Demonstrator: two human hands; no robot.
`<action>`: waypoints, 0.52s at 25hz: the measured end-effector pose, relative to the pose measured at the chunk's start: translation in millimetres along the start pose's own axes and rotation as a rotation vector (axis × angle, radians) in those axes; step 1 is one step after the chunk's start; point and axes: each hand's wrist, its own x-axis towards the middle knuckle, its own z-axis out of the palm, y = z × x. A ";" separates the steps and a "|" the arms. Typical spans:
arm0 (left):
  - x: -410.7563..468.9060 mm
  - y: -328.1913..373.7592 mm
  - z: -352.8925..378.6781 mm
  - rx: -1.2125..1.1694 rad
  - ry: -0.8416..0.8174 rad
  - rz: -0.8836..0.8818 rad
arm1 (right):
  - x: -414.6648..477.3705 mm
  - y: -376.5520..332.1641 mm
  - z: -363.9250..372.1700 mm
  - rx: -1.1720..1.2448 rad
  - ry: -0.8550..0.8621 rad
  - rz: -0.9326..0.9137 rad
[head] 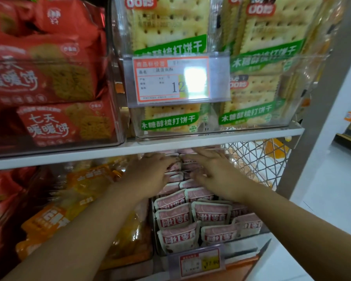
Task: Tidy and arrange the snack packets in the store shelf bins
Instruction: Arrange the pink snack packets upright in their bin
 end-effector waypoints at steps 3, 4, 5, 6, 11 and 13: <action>-44.2 7.7 -9.7 -0.235 0.155 0.058 | -58.5 -24.3 -2.1 0.197 -0.070 -0.139; -62.5 14.0 -12.0 -0.302 0.131 0.088 | -73.6 -25.6 4.0 0.161 -0.112 -0.169; -77.9 21.8 -11.8 -0.297 0.077 0.116 | -85.0 -23.4 13.0 0.085 -0.135 -0.185; -88.4 29.8 -8.6 -0.203 0.017 0.140 | -92.2 -19.3 22.8 0.003 -0.138 -0.185; -81.4 52.6 12.8 0.241 -0.092 0.111 | -70.7 0.9 42.1 -0.027 -0.065 -0.150; -70.0 57.8 10.6 0.278 -0.115 0.040 | -57.3 2.0 45.9 -0.001 -0.077 -0.134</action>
